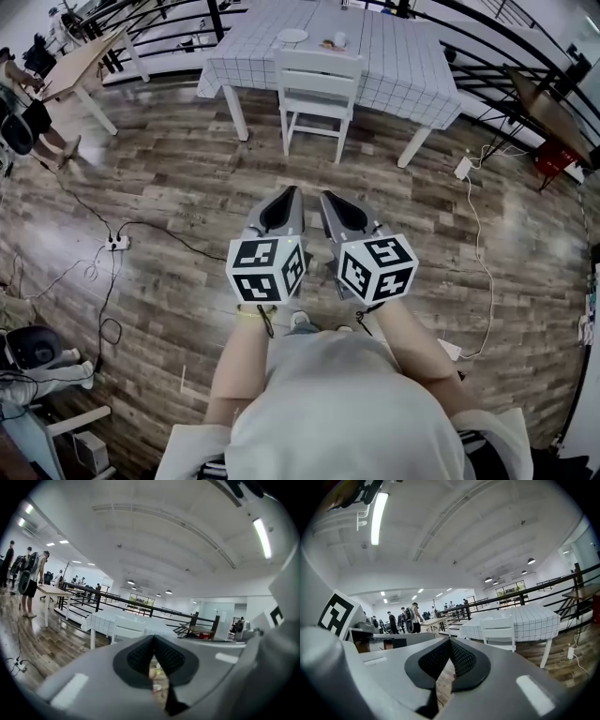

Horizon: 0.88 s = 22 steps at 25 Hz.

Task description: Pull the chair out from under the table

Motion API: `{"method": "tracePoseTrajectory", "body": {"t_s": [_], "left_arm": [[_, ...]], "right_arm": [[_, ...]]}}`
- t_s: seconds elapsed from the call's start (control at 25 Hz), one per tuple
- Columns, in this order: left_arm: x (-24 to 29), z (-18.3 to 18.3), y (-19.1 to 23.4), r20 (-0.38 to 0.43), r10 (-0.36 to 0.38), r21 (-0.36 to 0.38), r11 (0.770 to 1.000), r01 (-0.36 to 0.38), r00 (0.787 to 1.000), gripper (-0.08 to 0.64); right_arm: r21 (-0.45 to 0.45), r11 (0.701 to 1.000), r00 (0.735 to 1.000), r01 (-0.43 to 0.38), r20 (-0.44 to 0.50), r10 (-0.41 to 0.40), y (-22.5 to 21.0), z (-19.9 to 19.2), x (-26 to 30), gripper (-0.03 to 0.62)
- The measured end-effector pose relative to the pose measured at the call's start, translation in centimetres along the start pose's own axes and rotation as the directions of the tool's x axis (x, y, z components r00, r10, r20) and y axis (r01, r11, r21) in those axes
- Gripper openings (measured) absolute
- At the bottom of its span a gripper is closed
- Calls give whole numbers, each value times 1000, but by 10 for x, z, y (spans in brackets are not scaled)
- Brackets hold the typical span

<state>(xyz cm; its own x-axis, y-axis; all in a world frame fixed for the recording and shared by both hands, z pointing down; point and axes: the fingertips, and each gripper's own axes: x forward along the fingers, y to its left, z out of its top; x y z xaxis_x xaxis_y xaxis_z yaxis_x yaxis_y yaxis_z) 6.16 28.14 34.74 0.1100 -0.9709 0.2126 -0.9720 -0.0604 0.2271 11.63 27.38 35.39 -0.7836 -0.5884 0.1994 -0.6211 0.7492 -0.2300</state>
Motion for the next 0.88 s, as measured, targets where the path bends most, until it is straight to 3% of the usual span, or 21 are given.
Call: {"method": "tracePoseTrajectory", "body": {"t_s": [0.48, 0.88], "left_arm": [[33, 9, 41, -42, -41, 44, 998, 43, 998, 9], [76, 18, 72, -57, -36, 5, 999, 36, 998, 8]], "right_arm": [[40, 996, 996, 84, -9, -83, -5, 0, 52, -2], [47, 995, 996, 93, -19, -92, -26, 9, 85, -3]]}}
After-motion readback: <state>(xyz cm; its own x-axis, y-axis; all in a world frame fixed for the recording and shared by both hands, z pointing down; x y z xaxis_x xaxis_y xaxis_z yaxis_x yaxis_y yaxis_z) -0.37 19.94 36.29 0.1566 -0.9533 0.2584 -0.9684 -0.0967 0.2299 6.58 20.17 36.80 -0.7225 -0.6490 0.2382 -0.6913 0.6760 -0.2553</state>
